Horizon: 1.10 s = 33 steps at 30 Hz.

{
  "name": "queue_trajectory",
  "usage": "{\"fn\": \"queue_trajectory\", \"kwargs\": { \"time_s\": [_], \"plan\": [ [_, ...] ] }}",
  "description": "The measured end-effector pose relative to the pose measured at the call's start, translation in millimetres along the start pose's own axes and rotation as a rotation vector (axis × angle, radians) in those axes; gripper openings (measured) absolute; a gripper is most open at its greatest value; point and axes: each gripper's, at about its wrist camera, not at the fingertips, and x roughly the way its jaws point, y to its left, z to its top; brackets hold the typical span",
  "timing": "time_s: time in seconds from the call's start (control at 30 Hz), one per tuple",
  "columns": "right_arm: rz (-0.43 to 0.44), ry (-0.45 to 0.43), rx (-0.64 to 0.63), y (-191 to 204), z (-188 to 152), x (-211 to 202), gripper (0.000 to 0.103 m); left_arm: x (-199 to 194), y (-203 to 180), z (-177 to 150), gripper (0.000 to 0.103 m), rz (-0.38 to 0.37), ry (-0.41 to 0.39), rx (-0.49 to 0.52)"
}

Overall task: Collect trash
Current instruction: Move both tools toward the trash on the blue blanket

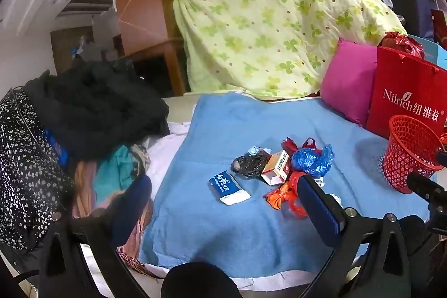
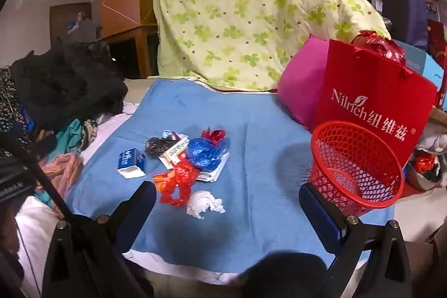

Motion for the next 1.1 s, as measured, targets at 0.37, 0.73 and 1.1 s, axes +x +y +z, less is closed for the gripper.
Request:
{"fn": "queue_trajectory", "kwargs": {
  "time_s": [0.37, 0.73, 1.1],
  "plan": [
    [0.078, 0.001, 0.055, 1, 8, -9, 0.103, -4, 1, 0, 0.103, 0.0, -0.011, 0.012],
    [0.087, -0.109, 0.011, 13, 2, -10, 0.103, -2, 8, -4, 0.103, 0.011, -0.004, 0.003],
    [0.117, -0.045, 0.018, 15, 2, -6, 0.103, 4, 11, -9, 0.103, 0.014, 0.008, -0.005]
  ]
}}
